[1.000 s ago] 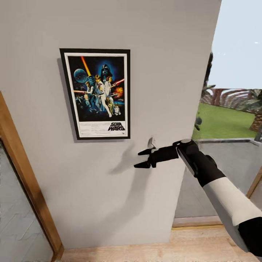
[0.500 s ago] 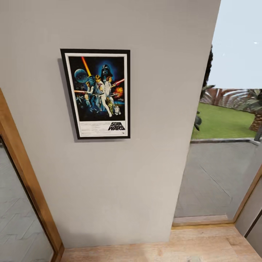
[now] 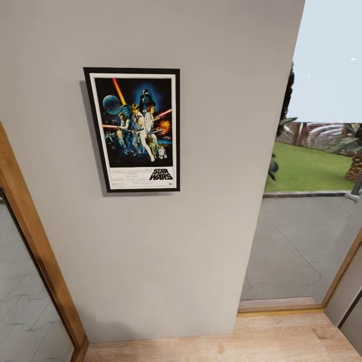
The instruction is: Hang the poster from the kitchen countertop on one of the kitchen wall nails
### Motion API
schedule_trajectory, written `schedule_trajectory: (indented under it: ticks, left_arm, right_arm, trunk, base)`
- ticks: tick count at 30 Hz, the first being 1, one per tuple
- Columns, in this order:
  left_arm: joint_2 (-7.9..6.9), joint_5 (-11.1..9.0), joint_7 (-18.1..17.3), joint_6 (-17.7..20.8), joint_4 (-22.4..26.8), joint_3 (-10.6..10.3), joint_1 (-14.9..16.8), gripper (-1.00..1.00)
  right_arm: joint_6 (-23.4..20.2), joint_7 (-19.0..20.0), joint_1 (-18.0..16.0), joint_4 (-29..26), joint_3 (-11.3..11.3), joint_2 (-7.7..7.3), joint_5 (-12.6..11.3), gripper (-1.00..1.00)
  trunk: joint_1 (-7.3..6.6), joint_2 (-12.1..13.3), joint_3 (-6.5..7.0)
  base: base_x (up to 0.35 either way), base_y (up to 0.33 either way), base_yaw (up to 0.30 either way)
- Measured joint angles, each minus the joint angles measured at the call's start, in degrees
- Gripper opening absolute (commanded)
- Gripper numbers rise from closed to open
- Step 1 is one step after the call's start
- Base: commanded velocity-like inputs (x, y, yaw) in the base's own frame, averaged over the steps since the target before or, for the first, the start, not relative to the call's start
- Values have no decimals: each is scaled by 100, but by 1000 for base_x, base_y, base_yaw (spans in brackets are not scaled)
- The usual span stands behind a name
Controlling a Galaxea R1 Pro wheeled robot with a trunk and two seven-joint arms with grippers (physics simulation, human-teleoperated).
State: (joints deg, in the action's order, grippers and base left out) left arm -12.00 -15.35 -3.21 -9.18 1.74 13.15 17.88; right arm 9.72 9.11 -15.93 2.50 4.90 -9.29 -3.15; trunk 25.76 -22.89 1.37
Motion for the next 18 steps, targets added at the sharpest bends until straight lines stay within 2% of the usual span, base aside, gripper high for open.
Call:
schedule_trajectory:
  ticks: [2,6,18]
  left_arm:
    - [15,-6,97,-4,1,7,-4,100]
    - [29,-10,153,-13,2,4,-7,100]
    - [32,-11,154,-23,1,5,-7,100]
  right_arm:
    - [-6,-210,132,3,0,4,-1,100]
    - [5,-343,243,9,5,3,4,100]
    - [22,-361,256,5,-1,40,-15,100]
  trunk:
    - [0,0,0]
    - [0,0,0]
    - [0,0,0]
  base:
    - [0,0,0]
    - [0,0,0]
    - [0,0,0]
